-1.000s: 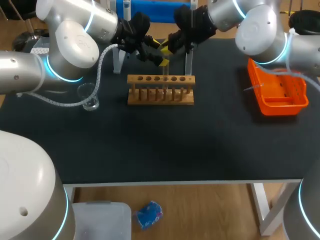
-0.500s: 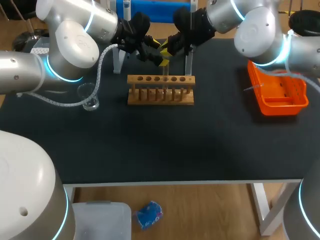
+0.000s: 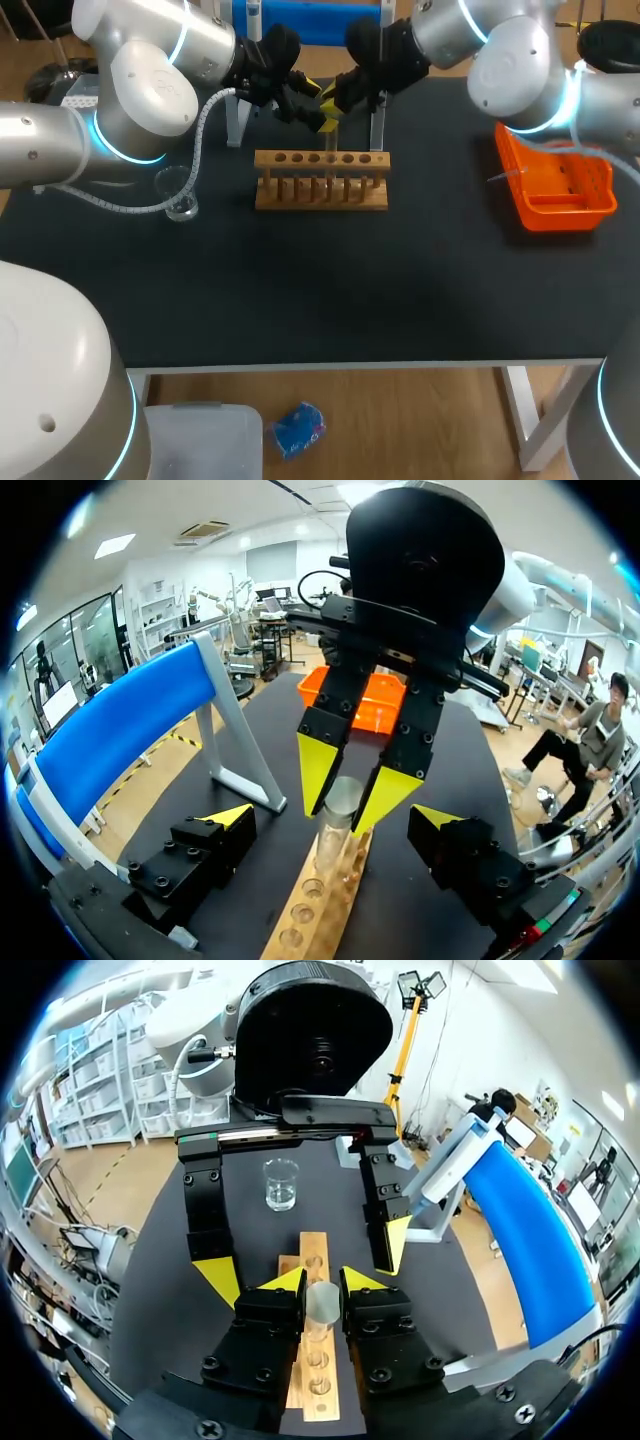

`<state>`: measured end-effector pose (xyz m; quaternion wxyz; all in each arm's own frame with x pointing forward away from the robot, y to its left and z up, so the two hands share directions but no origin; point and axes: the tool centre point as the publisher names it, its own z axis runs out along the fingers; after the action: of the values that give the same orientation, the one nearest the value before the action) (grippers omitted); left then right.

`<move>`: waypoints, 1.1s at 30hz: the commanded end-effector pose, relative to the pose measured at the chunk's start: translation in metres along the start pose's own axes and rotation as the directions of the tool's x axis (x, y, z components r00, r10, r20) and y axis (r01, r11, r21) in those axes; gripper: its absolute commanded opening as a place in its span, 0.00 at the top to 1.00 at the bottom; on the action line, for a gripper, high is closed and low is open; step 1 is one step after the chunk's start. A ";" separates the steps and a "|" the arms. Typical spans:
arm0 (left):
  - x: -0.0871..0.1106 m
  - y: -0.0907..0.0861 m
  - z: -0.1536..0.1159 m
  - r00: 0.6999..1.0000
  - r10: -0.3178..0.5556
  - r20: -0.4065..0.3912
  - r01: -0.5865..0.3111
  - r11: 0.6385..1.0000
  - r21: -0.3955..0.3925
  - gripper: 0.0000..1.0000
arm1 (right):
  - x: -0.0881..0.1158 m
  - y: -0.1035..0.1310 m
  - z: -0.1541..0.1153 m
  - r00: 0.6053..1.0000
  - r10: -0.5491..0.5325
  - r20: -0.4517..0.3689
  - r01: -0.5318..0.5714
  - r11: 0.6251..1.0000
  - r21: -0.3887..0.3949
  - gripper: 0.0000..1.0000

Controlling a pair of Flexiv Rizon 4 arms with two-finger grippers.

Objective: Invert the test tube, pick up the pipette, mount the tip to pipette, aspirate from beaker and dispense into the tube, eject the tip, return the pipette, and cap with the stopper.

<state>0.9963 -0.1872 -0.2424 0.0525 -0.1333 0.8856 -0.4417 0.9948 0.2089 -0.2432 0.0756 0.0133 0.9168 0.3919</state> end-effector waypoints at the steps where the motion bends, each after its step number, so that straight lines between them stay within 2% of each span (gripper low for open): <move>1: 0.000 0.000 0.000 1.000 0.000 0.001 0.000 1.000 0.000 0.00 | 0.003 -0.012 0.012 1.000 0.004 -0.004 -0.004 1.000 0.008 1.00; 12: 0.000 0.000 0.000 1.000 0.000 0.001 0.000 1.000 0.000 0.00 | -0.001 -0.006 0.003 1.000 -0.001 0.005 0.001 1.000 0.001 1.00; 13: 0.000 0.000 0.000 1.000 0.000 0.001 0.000 1.000 0.000 0.00 | -0.001 -0.006 0.002 1.000 -0.003 0.005 0.003 1.000 0.001 0.98; 15: 0.000 0.000 0.000 1.000 0.000 0.001 0.000 1.000 0.000 0.00 | -0.001 -0.005 0.001 1.000 -0.004 0.004 0.004 1.000 -0.001 0.82; 16: 0.000 0.000 0.000 1.000 0.000 0.001 0.000 1.000 0.000 0.00 | -0.001 -0.004 0.001 1.000 -0.005 0.004 0.005 1.000 -0.002 0.78; 22: 0.000 0.000 0.000 1.000 0.000 0.001 0.000 1.000 0.000 0.00 | 0.000 -0.003 -0.002 1.000 -0.004 0.004 0.004 1.000 -0.007 0.71; 33: 0.000 0.000 0.000 1.000 0.000 0.001 0.000 1.000 0.000 0.00 | 0.000 0.004 -0.011 1.000 -0.015 0.007 0.015 1.000 -0.018 0.76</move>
<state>0.9963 -0.1872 -0.2424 0.0525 -0.1333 0.8856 -0.4417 0.9947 0.2064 -0.2364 0.0825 0.0078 0.9125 0.4006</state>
